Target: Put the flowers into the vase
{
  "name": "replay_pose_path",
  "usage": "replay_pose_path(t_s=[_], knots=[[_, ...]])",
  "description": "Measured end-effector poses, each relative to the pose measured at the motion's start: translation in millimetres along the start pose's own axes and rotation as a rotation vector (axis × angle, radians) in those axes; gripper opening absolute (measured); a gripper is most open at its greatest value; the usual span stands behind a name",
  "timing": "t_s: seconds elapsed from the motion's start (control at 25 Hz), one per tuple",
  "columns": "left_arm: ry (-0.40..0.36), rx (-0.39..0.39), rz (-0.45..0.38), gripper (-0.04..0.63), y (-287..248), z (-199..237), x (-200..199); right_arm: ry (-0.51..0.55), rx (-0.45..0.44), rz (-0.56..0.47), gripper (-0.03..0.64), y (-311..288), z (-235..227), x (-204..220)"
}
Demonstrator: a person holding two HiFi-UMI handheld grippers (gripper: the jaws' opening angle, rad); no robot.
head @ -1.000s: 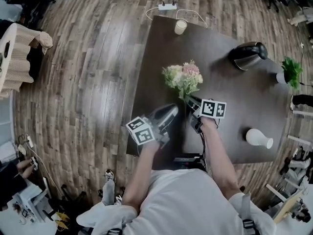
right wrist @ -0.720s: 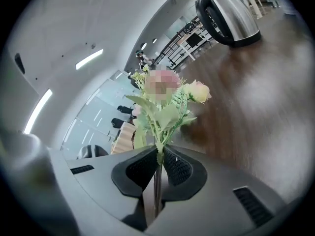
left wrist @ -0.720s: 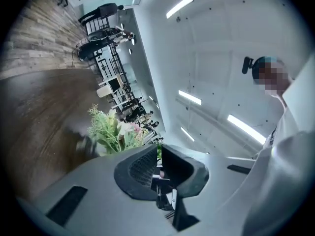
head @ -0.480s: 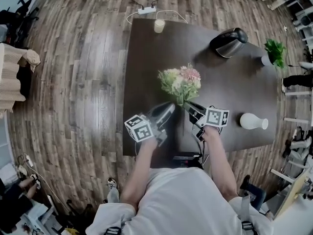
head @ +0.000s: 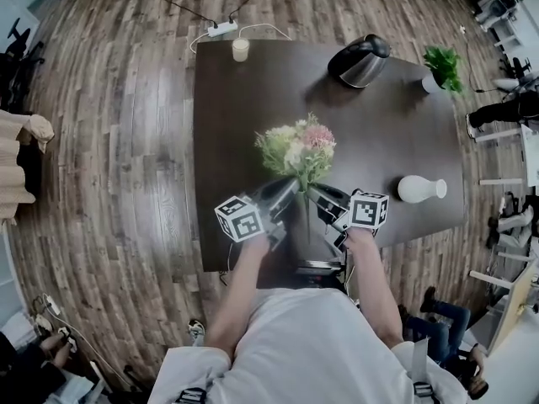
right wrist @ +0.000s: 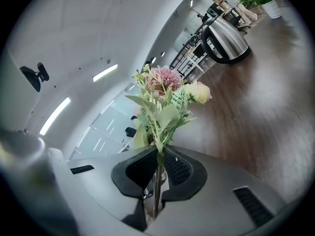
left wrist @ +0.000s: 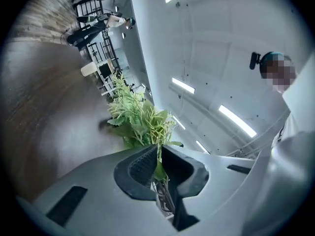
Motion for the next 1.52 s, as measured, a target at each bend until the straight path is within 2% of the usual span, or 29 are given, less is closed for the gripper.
replay_pose_path(t_s=[0.32, 0.6, 0.84, 1.28, 1.4, 1.52], knots=[[-0.043, 0.016, 0.037, 0.015, -28, -30, 23, 0.011, -0.059, -0.011, 0.043, 42, 3, 8], [-0.055, 0.038, 0.046, 0.015, -48, -68, 74, 0.003, -0.112, -0.013, 0.044, 99, -4, 37], [-0.079, 0.085, 0.048, 0.015, -75, -111, 124, 0.044, -0.134, 0.055, 0.046, 148, -12, 69], [-0.14, 0.091, 0.015, 0.015, -91, -160, 189, 0.108, -0.16, 0.117, 0.046, 211, -22, 110], [-0.162, 0.085, 0.034, 0.015, -98, -171, 202, 0.103, -0.174, 0.106, 0.045, 227, -23, 114], [-0.177, 0.086, 0.052, 0.015, -107, -180, 205, 0.085, -0.178, 0.052, 0.043, 240, -23, 108]])
Point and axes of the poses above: the fingertips, and each gripper's own axes: y backward along the fingers, z to its left, x out of its underside, the point moved 1 cm from there along y, backward along the fingers, and after that the axes turned 3 degrees about z, right-handed, at the moved point
